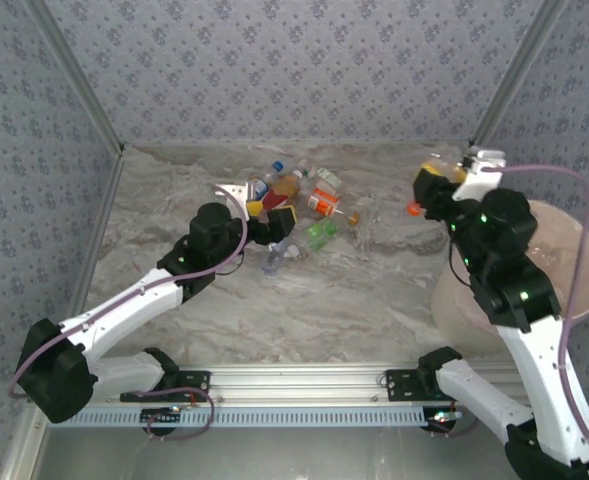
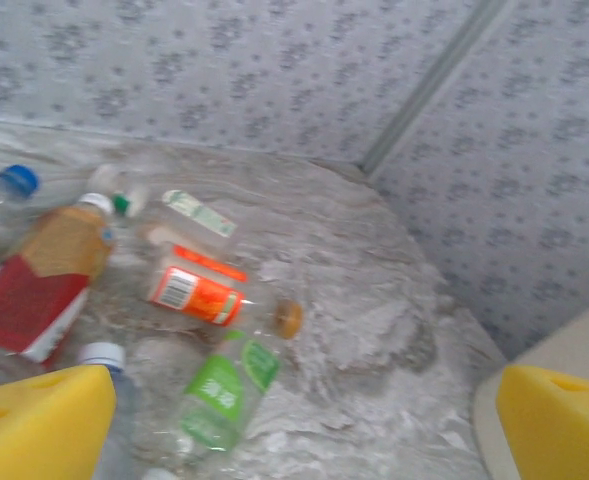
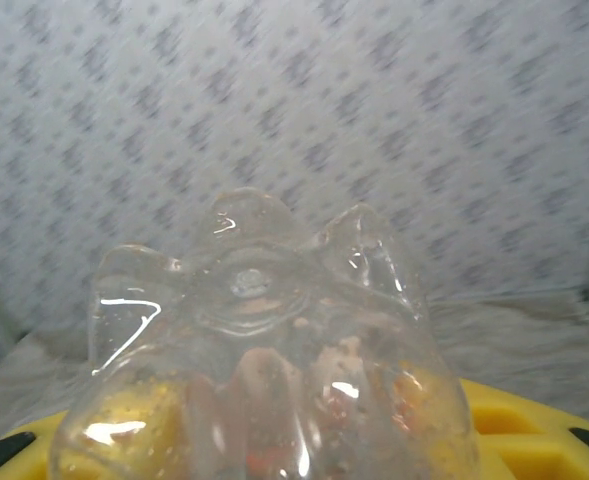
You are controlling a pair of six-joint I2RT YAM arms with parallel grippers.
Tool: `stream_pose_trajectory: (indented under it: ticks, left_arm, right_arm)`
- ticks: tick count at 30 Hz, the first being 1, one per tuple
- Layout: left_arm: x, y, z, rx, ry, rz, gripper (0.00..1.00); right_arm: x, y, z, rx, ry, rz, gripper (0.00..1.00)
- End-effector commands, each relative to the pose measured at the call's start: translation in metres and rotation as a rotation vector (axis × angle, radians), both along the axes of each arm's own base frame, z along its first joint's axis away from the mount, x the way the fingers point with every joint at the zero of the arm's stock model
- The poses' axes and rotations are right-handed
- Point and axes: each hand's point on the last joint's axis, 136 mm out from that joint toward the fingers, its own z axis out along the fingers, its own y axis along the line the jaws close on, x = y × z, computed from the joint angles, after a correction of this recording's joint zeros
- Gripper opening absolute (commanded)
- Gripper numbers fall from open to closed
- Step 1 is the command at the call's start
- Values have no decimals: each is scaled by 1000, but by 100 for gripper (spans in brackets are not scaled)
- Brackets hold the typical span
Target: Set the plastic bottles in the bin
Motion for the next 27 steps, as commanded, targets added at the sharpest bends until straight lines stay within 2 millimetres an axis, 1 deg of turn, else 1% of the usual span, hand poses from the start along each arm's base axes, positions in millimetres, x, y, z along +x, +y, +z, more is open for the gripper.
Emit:
stream_pose_trajectory:
  ticks: [1,3,6,8,10,12,16,19,23,27]
  left_arm:
    - [9,18,-9,33,16,121,98]
    - [10,18,-14,40,31,127,98]
    - [13,21,-23,55,59,153,98]
    - [15,24,-29,62,79,178,98]
    - [16,25,-30,62,84,185,98]
    - [16,26,-31,68,87,188,98]
    - [18,38,-38,96,131,248,98]
    - [20,52,-47,116,176,318,98]
    - [24,66,-60,117,235,376,98]
    - [28,77,-77,141,315,397,98]
  right_arm:
    - [-20,-51,3,-108,6,-245,46]
    - [-29,-71,4,-141,4,-348,47]
    - [-32,-97,-13,-232,48,-499,47]
    - [-33,-108,-24,-248,95,-554,46]
    - [-35,-115,-25,-223,103,-571,46]
    - [-39,-122,-32,-228,139,-594,46]
    - [-57,-140,-41,-233,209,-676,46]
    - [-72,-149,-61,-255,324,-710,46]
    - [-94,-153,-94,-275,474,-715,46]
    - [-108,-155,-115,-278,575,-726,46]
